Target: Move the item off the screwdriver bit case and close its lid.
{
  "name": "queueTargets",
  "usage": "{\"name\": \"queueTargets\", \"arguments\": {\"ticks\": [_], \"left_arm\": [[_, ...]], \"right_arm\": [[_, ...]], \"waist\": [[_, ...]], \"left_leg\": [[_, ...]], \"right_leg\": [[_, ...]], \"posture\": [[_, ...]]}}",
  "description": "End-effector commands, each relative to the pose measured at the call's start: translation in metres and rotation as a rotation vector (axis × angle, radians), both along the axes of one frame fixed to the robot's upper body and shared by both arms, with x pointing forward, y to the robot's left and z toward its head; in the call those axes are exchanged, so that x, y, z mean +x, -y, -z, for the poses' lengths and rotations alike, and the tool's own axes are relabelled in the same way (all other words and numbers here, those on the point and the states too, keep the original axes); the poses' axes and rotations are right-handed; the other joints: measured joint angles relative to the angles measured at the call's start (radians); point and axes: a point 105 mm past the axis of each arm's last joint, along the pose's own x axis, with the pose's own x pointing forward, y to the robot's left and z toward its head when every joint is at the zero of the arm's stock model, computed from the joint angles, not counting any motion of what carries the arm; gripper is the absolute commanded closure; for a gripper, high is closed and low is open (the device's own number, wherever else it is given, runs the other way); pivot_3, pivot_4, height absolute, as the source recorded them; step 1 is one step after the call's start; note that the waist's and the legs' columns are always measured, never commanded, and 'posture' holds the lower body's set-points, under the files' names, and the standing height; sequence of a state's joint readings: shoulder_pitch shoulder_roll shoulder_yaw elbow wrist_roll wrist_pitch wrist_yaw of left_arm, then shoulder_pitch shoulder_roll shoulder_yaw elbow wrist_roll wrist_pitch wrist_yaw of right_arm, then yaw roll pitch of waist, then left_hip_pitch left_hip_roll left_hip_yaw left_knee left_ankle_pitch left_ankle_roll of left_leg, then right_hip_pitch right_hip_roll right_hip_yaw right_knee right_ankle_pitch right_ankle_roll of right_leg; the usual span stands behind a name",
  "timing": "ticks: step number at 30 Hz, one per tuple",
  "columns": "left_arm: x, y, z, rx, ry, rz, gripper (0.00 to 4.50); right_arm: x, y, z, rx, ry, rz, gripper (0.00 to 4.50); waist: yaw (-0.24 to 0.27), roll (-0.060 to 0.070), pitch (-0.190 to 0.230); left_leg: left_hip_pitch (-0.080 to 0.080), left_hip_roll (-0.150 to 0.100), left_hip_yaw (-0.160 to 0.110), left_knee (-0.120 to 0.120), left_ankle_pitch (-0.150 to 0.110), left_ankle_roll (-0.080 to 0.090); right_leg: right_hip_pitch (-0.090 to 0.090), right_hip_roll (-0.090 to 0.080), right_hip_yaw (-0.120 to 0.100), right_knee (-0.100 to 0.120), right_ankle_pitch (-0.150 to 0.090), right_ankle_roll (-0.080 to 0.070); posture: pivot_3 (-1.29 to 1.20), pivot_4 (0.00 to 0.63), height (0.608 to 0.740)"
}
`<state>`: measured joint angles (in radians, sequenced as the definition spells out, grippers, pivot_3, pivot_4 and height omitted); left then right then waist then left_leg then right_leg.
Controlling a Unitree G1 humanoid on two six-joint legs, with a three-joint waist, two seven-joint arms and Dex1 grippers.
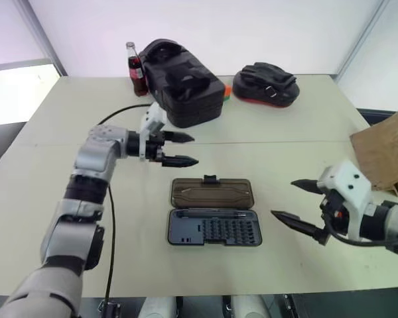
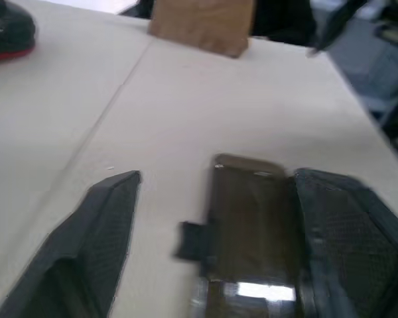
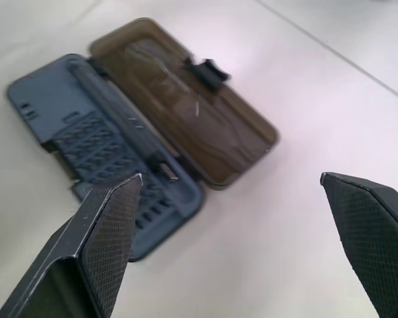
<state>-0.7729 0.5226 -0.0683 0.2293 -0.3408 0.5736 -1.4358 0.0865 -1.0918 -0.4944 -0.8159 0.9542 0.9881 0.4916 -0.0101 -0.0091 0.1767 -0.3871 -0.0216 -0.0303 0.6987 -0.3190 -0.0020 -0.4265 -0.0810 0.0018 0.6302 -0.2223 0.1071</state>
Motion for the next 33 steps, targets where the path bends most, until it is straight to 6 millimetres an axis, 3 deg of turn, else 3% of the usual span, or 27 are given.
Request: {"name": "queueTargets", "arguments": {"ticks": [1,5,6,20,27,33], "left_arm": [[-0.034,0.001,-0.001,0.077,0.013,0.091,2.34],[-0.061,-0.004,0.024,0.216,0.053,0.139,4.38],[-0.065,-0.005,0.032,0.254,0.067,0.149,4.45],[-0.089,-0.003,0.097,0.455,0.149,0.203,4.45],[-0.094,0.000,0.113,0.471,0.116,0.165,4.45],[-0.099,-0.001,0.119,0.466,0.089,0.132,4.45]], "right_arm": [[0.014,0.003,-0.010,-0.024,0.058,-0.014,0.00],[0.036,0.004,-0.011,-0.030,0.086,-0.022,0.00],[0.041,0.003,-0.010,-0.030,0.090,-0.024,0.00],[0.096,-0.021,0.024,-0.082,0.024,-0.140,0.00],[0.101,-0.029,0.040,-0.128,-0.039,-0.208,0.00],[0.122,-0.039,0.043,-0.163,-0.051,-0.229,0.00]], "waist": [[-0.004,0.000,0.000],[-0.002,0.000,0.000],[-0.002,0.001,0.000],[-0.001,0.001,0.001],[-0.001,0.002,0.000],[-0.004,0.003,0.000]], "left_leg": [[0.000,0.000,0.000,0.000,0.000,0.000],[0.001,0.001,0.001,0.000,0.000,0.000],[0.001,0.001,0.001,0.000,0.000,0.000],[0.000,0.000,0.002,0.000,0.000,0.000],[0.000,0.000,0.002,0.000,0.000,0.000],[0.004,0.000,0.002,-0.001,0.000,0.000]], "right_leg": [[0.000,0.000,0.000,0.000,0.000,0.000],[0.000,0.000,0.001,0.000,0.000,-0.001],[0.000,0.000,0.001,0.000,0.000,-0.001],[-0.001,0.000,0.001,-0.001,-0.002,-0.003],[-0.001,-0.001,0.001,-0.001,-0.002,-0.003],[0.001,0.000,0.001,0.000,-0.002,-0.003]], "posture": [[0.00,0.150,0.740],[0.00,0.150,0.740],[0.00,0.150,0.740],[0.00,0.150,0.740],[0.00,0.150,0.740],[0.00,0.150,0.740]]}}
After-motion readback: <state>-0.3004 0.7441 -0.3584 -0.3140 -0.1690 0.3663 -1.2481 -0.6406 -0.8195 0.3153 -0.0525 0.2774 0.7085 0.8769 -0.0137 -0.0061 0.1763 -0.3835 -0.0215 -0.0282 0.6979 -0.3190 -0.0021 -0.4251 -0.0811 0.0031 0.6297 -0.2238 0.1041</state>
